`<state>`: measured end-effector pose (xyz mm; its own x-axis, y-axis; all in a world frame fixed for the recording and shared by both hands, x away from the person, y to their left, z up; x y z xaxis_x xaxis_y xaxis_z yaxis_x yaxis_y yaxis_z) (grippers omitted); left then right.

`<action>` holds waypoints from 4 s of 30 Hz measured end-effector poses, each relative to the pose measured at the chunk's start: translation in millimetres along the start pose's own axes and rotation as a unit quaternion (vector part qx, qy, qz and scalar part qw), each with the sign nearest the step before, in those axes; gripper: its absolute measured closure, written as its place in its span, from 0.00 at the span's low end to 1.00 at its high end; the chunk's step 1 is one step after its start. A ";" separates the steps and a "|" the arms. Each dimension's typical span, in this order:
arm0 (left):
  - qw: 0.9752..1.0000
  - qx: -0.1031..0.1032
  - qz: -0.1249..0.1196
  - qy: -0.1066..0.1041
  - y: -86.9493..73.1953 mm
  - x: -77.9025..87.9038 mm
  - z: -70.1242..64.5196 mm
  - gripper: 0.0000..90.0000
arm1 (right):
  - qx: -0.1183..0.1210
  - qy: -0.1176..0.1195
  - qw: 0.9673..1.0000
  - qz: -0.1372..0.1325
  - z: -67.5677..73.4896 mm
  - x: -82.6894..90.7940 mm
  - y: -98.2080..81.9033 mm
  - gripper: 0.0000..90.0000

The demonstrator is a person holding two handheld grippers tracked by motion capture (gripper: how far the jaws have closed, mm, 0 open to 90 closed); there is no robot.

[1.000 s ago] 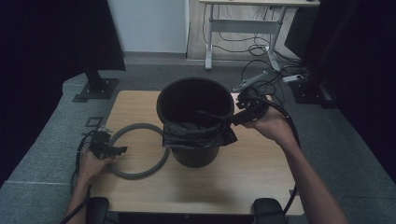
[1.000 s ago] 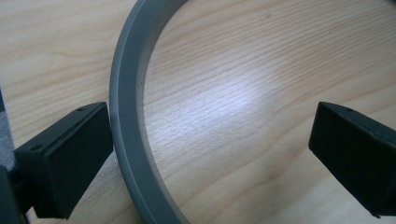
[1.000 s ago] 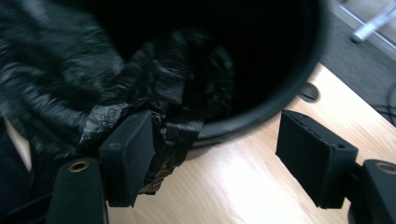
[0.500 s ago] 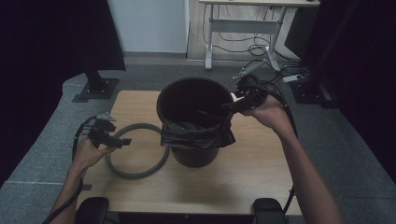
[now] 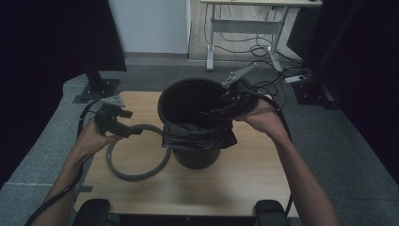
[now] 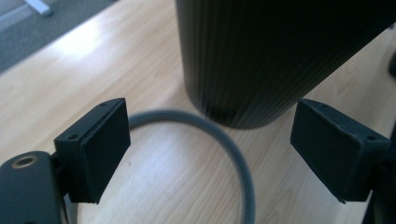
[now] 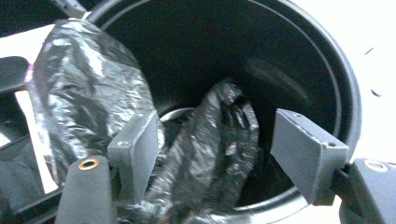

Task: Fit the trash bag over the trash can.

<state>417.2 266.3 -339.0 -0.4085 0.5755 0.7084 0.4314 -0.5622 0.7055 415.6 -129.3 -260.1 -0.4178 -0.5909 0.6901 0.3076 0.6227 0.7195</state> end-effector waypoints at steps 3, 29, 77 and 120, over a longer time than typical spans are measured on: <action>1.000 -0.020 -0.005 -0.005 17.3 8.0 -8.8 0.14 | 0.008 0.010 1.000 0.000 5.8 -1.6 1.4 0.35; 0.986 -0.143 -0.008 -0.086 95.3 -19.4 -92.0 0.41 | 0.066 0.122 0.990 0.036 57.9 -31.9 -4.0 0.69; 0.988 -0.142 -0.024 -0.059 101.1 -25.5 -84.8 0.48 | 0.036 0.116 0.992 0.019 27.9 -40.2 20.3 0.84; 0.991 -0.117 -0.014 -0.056 119.1 -8.8 -75.8 0.91 | 0.029 0.080 0.996 0.019 23.7 -19.5 32.7 0.97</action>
<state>411.3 149.2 -259.8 -0.3207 0.6482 0.6907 0.2164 -0.6598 0.7196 413.5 -85.3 -251.8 -0.2641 -0.6380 0.7234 0.2693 0.6714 0.6904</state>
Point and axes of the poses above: each handheld gripper's, and its own axes: x roughly backward along the jaws, y roughly out of its top, z roughly to its left, the point moved 1 cm from there along -x, roughly forward along the jaws, and after that the axes turned 1 degree about y, right-handed, at the moved point
